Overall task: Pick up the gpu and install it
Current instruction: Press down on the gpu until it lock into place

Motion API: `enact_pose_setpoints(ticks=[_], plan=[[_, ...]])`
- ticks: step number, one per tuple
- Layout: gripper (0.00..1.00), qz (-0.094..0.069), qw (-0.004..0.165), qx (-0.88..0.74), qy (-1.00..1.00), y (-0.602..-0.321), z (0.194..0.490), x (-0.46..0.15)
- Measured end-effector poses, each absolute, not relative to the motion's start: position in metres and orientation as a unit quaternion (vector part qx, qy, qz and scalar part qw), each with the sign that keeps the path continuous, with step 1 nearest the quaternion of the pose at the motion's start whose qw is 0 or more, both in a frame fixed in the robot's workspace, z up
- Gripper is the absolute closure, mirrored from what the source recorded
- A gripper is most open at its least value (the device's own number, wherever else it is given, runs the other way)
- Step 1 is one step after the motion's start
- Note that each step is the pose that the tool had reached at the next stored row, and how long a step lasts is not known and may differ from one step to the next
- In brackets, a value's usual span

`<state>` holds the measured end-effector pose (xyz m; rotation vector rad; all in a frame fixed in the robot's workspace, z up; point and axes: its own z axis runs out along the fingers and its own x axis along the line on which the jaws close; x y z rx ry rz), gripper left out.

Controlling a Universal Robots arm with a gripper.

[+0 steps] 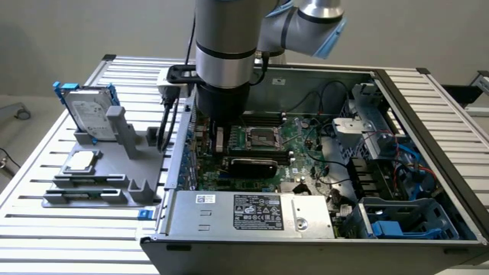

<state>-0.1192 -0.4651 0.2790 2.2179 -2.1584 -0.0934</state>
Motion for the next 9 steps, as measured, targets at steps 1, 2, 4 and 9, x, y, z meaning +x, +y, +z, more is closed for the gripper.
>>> enact_pose_setpoints(ticks=[1, 2, 4, 9], plan=[[0.89, -0.029, 0.024, 0.716, -0.697, -0.4651, 0.2791, -0.1198], [0.89, -0.028, 0.026, 0.716, -0.697, -0.4651, 0.2794, -0.1204], [0.89, -0.027, 0.029, 0.716, -0.697, -0.4651, 0.2799, -0.1215], [0.89, -0.024, 0.036, 0.716, -0.697, -0.4651, 0.282, -0.1235]])
